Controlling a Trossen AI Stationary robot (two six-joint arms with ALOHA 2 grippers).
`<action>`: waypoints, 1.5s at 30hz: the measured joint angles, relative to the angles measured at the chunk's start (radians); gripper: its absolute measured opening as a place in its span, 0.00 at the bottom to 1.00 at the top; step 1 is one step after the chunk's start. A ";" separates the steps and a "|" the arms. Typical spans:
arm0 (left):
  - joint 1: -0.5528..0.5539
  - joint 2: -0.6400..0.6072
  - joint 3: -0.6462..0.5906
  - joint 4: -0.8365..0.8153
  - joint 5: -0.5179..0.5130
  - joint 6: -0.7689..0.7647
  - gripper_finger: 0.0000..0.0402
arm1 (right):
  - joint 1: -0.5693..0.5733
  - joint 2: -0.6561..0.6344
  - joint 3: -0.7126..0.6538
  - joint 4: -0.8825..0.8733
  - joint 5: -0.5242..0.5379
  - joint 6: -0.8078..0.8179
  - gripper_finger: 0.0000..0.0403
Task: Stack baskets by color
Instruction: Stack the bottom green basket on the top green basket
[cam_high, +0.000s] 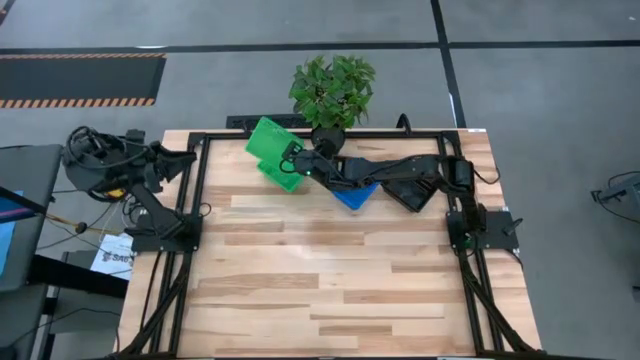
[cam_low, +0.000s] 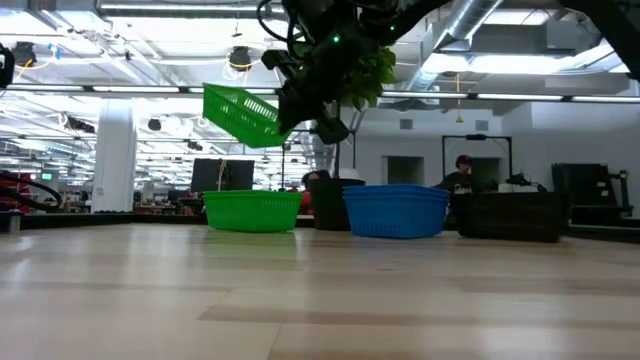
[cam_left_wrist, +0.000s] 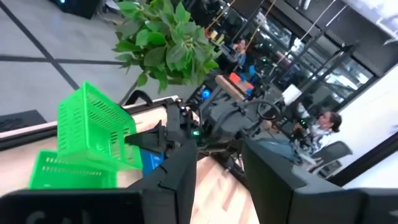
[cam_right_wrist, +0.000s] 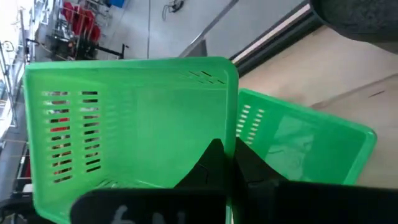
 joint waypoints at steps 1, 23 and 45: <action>0.000 -0.006 0.002 0.000 0.001 -0.001 0.29 | -0.005 0.000 0.000 0.001 -0.001 -0.001 0.01; 0.000 -0.044 0.003 -0.020 0.025 0.029 0.29 | -0.004 0.000 0.000 -0.146 -0.006 0.088 0.02; 0.000 -0.043 0.003 -0.019 0.039 0.009 0.29 | 0.032 0.079 0.000 -0.111 0.008 0.231 0.04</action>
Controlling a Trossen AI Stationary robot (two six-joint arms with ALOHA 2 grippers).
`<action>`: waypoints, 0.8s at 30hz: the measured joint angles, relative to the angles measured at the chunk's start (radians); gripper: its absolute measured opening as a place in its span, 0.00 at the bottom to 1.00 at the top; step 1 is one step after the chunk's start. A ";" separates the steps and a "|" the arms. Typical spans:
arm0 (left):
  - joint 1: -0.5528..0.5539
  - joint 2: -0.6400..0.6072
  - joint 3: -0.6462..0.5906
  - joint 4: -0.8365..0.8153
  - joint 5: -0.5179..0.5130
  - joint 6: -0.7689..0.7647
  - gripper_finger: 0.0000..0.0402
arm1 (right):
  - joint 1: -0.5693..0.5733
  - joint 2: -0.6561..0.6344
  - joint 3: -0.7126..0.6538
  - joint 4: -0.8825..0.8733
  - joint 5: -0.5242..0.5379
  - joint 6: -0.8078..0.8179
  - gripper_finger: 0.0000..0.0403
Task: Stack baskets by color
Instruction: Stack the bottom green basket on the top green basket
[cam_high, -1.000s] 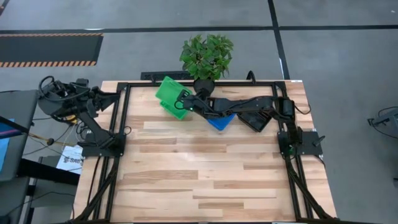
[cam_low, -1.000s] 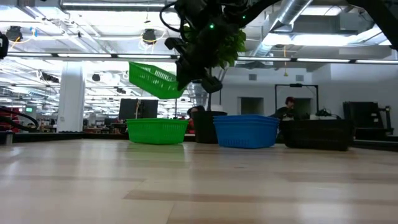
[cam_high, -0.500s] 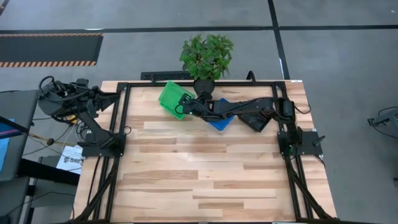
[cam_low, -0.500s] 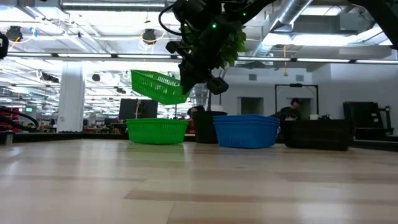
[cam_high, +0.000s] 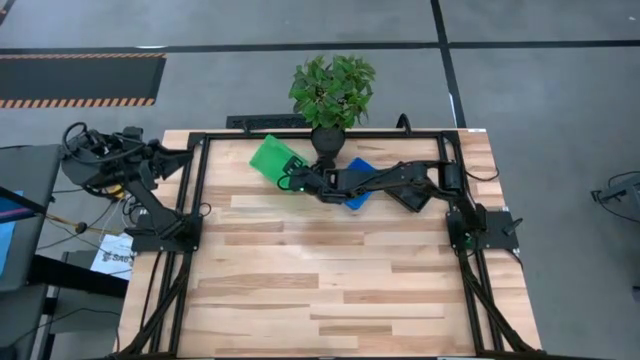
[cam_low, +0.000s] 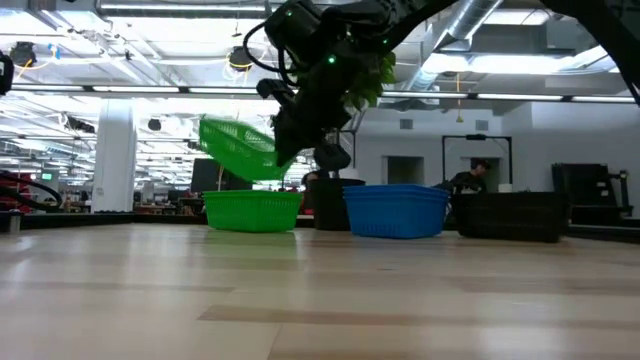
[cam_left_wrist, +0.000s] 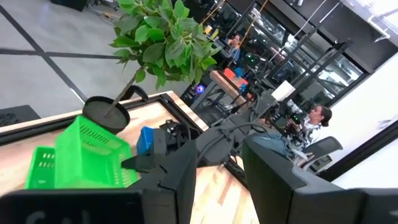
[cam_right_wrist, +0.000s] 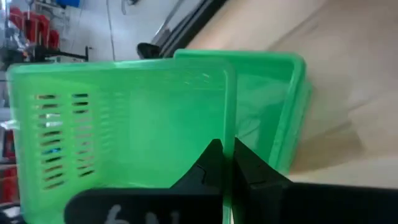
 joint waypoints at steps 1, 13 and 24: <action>0.000 0.000 0.000 0.000 0.002 0.000 0.29 | 0.000 0.000 0.001 -0.011 0.000 0.011 0.04; 0.000 -0.001 0.000 0.000 0.016 -0.001 0.29 | -0.014 0.002 0.001 -0.035 0.009 0.010 0.05; 0.000 -0.001 0.000 0.000 0.015 -0.001 0.29 | -0.009 0.031 0.000 -0.020 -0.002 0.011 0.05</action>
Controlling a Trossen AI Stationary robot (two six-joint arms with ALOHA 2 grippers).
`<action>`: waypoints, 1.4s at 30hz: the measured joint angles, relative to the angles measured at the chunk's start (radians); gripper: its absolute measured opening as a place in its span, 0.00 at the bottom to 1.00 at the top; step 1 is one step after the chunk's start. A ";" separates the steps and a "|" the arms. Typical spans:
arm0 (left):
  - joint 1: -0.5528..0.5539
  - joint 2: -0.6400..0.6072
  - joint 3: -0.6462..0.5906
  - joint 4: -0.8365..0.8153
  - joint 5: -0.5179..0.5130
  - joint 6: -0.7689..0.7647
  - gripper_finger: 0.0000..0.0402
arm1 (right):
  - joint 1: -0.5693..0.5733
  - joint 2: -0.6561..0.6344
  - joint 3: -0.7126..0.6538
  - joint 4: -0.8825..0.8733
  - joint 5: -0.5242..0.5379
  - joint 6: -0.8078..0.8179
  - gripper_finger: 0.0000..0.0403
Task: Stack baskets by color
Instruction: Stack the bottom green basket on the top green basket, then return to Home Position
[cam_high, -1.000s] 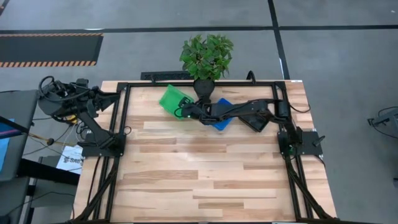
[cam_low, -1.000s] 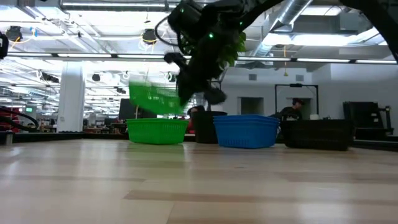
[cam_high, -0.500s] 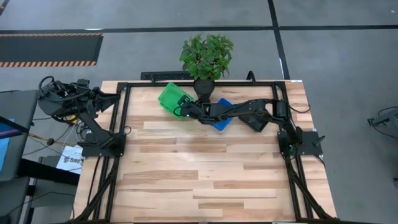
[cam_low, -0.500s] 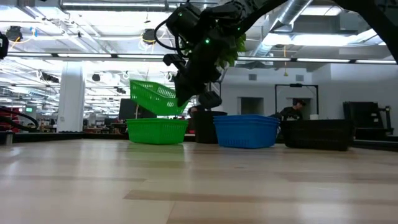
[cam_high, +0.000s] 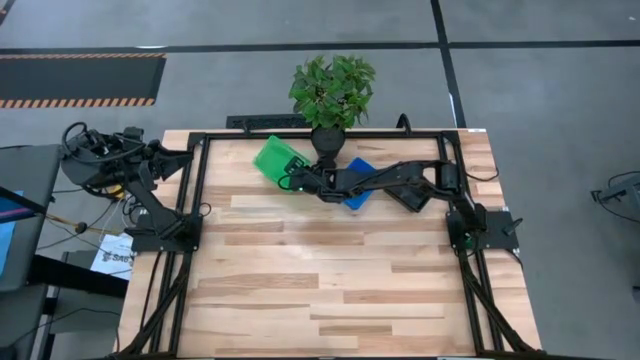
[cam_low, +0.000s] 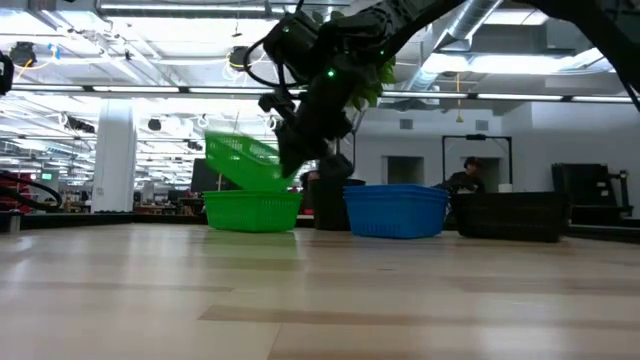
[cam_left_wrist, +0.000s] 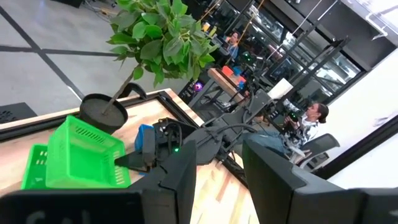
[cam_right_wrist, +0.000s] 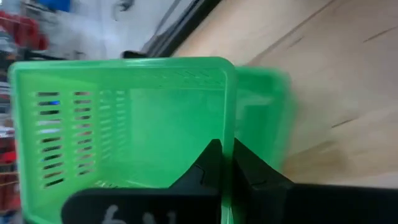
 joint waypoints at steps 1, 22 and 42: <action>0.000 0.000 0.000 0.000 0.000 0.000 0.29 | 0.003 0.004 0.003 0.014 -0.001 0.001 0.06; 0.000 0.000 0.000 0.000 -0.002 0.000 0.29 | -0.004 0.007 0.001 -0.053 -0.039 -0.008 0.13; 0.000 0.000 0.000 0.000 0.003 -0.003 0.29 | -0.004 -0.007 0.001 -0.041 -0.036 -0.085 0.38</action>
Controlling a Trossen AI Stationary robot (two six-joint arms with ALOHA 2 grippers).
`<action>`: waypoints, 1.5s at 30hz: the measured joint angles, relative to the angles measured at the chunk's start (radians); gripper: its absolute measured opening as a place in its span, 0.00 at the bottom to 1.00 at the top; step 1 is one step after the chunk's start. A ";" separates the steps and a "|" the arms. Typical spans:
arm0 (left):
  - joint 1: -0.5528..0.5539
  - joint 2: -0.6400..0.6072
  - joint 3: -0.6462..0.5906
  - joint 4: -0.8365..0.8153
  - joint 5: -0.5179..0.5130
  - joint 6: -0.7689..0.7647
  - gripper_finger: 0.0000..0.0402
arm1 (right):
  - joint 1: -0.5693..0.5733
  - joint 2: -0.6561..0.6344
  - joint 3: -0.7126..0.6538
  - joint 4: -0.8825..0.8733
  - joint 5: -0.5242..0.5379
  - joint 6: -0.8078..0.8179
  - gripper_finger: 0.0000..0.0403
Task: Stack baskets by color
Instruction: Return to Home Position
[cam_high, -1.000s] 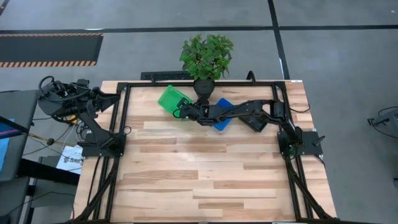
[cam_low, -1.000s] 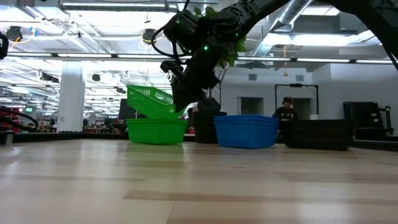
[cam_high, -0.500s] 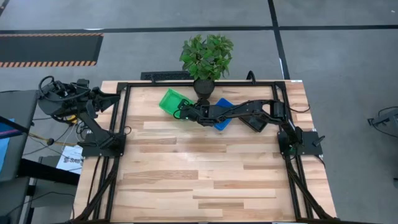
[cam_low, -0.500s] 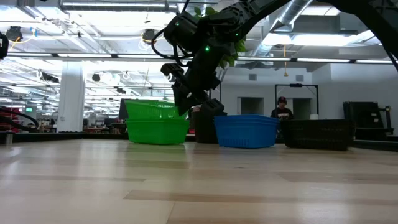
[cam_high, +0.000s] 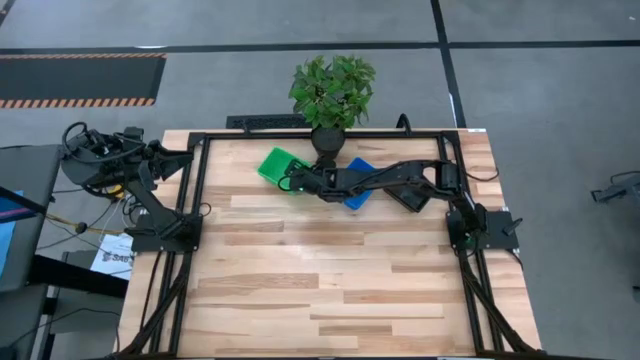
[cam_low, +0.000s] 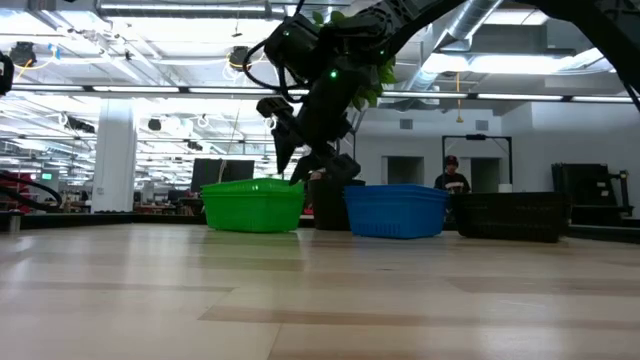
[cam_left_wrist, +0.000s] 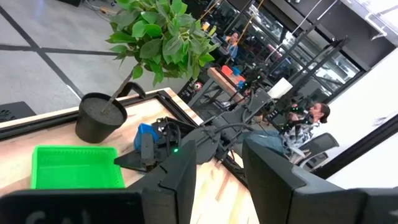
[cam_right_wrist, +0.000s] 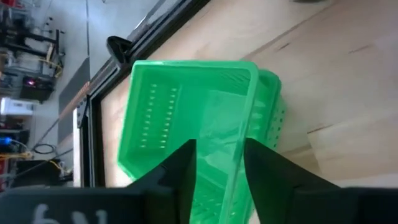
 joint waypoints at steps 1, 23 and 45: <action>0.000 0.000 0.000 0.000 0.000 0.001 0.29 | 0.000 -0.009 -0.001 -0.003 0.000 -0.011 0.39; 0.000 0.000 -0.002 -0.002 0.126 -0.006 0.29 | 0.020 -0.550 0.002 -0.021 -0.165 -1.032 0.44; -0.001 -0.267 -0.019 0.031 0.138 0.407 0.29 | 0.058 -1.241 -0.432 -0.035 -0.214 -1.486 0.45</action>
